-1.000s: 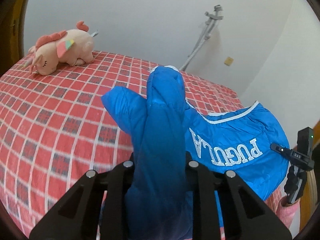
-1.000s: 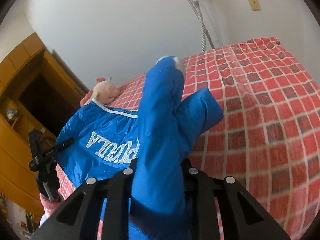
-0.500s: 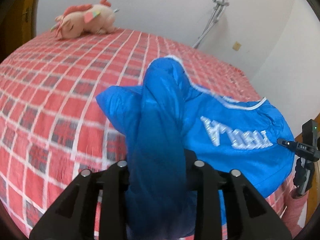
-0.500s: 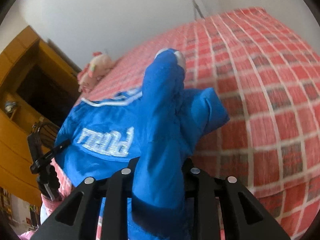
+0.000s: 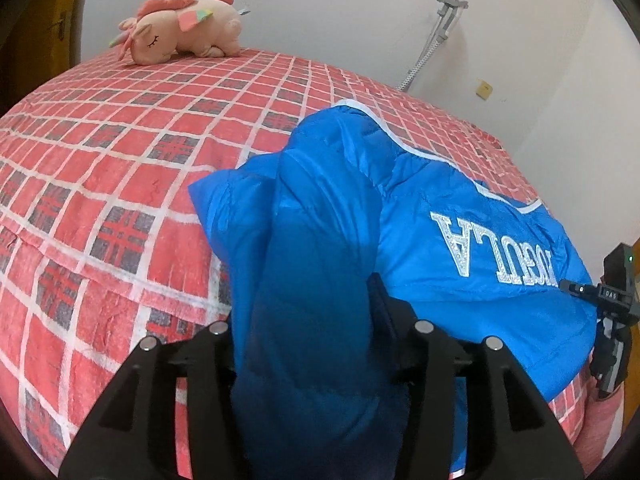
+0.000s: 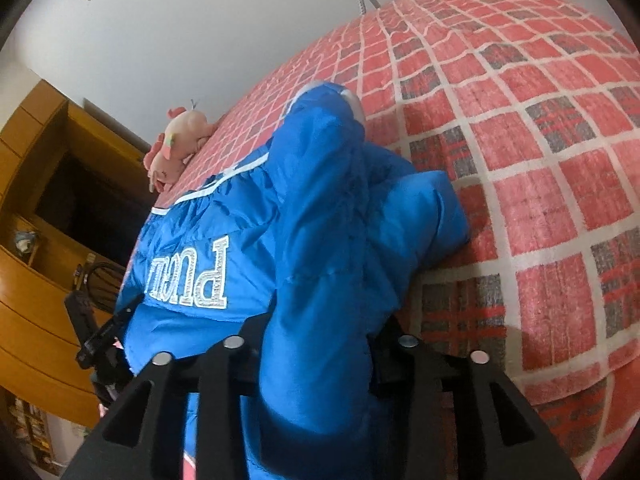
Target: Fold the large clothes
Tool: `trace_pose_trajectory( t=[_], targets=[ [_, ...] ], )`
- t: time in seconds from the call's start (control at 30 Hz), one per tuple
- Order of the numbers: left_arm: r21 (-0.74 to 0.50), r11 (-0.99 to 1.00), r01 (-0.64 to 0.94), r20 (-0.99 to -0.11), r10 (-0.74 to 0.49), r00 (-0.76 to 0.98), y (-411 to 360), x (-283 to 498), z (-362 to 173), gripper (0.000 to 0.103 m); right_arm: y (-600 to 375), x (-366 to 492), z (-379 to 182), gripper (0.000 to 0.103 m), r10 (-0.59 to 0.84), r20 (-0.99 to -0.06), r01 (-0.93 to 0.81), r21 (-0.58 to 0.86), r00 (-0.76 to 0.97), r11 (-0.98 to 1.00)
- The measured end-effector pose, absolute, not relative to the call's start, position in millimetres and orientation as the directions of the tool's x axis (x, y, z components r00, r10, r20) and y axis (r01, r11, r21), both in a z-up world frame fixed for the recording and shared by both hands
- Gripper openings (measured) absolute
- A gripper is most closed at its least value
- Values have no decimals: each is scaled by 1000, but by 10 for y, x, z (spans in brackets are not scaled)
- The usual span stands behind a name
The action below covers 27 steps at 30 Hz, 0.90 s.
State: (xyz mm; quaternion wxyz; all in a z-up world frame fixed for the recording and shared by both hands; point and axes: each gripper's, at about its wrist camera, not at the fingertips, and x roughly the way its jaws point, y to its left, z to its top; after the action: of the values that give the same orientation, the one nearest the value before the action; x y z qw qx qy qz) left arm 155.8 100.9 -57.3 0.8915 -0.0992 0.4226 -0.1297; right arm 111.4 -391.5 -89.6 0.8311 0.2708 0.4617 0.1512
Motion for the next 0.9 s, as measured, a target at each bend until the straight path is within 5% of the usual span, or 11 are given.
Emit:
trace_pose_trajectory(
  t=[0.07,0.17,0.37,0.6,0.9],
  targets=[
    [-311,941,136,-727,-327,603,1070,1529,-528,56,-3850,1045,-807,52,448,-708,3,536,545,844],
    [-324,940,112,-726,-322,608,1173,1430,-427,65,-3827,872,-618,52,356,-726,9,446,588,895],
    [-264,963,54,-680,-226,697,1291,1076,-68,66,-3699,432,-218,52,140,-701,47,241,700,969],
    [-228,960,163,-616,-272,739,750,803,191,68,-3315,280,-148,45,134,-685,-15,177,717,984],
    [-98,978,186,-695,-201,690,234,922,-151,68,-3166,328,-336,42,63,-708,8,96,703,995]
  ],
)
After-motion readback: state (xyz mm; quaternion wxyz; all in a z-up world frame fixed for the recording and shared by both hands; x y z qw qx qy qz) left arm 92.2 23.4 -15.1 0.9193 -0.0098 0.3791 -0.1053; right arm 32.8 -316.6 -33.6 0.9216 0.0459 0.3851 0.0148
